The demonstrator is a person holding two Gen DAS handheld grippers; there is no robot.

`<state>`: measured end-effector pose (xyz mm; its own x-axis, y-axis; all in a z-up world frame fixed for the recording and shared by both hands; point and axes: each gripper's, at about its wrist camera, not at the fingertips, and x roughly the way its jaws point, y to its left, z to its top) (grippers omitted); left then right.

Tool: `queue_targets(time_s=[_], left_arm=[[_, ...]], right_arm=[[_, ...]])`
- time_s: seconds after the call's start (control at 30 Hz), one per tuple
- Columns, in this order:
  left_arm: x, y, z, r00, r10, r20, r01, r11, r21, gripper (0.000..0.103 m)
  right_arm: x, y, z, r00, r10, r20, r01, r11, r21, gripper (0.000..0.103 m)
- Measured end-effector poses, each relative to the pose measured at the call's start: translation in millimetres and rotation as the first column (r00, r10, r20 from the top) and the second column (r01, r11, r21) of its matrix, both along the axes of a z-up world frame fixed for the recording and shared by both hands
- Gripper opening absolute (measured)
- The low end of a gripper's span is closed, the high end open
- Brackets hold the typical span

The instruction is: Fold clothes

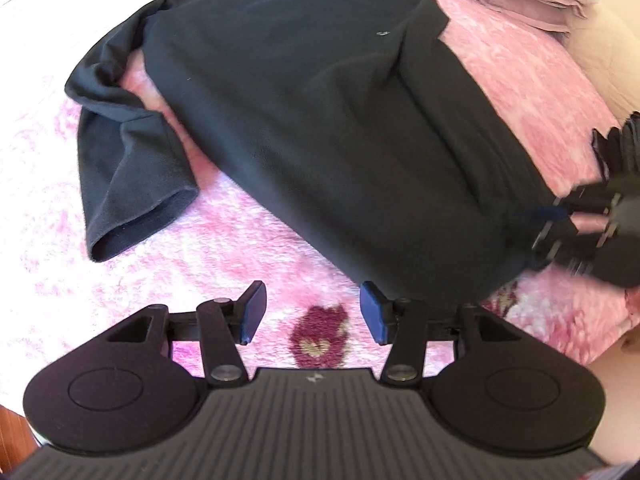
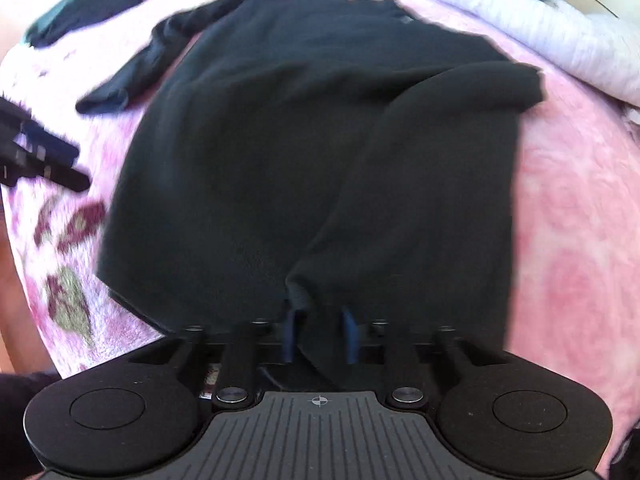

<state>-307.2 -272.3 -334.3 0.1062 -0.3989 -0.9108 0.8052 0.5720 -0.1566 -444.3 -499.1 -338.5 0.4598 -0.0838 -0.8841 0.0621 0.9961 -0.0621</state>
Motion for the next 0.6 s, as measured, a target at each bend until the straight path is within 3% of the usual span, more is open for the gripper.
queue_targets(time_s=[0.03,0.13,0.23,0.3,0.33,0.4,0.43,0.47,0.53,0.6], left_arm=[[1,-1,0,1.000,-0.008,-0.001,0.008,1.000,-0.001,0.046],[4,-4,3,1.000,-0.017,0.003,0.017,1.000,-0.017,0.046],[8,-7,4,1.000,-0.019,0.005,0.019,0.999,-0.034,0.047],[9,-7,2,1.000,-0.023,0.003,0.023,0.999,-0.028,0.047],[8,-5,2,1.000,-0.025,0.007,0.025,0.999,-0.023,0.047],[6,-1,0,0.999,-0.029,0.016,0.029,1.000,-0.012,0.047],[5,1,-1,0.999,-0.031,0.021,0.031,1.000,-0.007,0.048],[4,4,-2,0.999,-0.033,0.025,0.033,0.999,-0.001,0.048],[3,8,-3,0.999,-0.037,0.034,0.036,0.999,0.010,0.049],[2,16,-4,0.999,-0.023,0.043,0.023,1.000,0.018,0.049]], right_arm=[[-5,-10,11,1.000,-0.014,0.025,0.014,0.999,-0.038,0.004],[-26,-70,55,0.974,-0.195,0.115,0.214,0.958,-0.191,0.004],[-44,-138,78,0.909,-0.381,0.171,0.418,0.823,-0.386,0.004],[-48,-160,78,0.879,-0.457,0.136,0.467,0.767,-0.440,0.004],[-47,-158,75,0.884,-0.453,0.111,0.444,0.744,-0.500,0.004],[-43,-141,62,0.902,-0.429,0.052,0.376,0.720,-0.584,0.023],[-45,-128,59,0.909,-0.413,0.055,0.373,0.747,-0.550,0.051],[-47,-115,56,0.916,-0.396,0.059,0.368,0.774,-0.515,0.073],[-51,-81,49,0.953,-0.299,0.047,0.294,0.876,-0.382,0.076],[-50,-35,45,0.993,-0.108,0.046,0.116,0.965,-0.234,0.076]])
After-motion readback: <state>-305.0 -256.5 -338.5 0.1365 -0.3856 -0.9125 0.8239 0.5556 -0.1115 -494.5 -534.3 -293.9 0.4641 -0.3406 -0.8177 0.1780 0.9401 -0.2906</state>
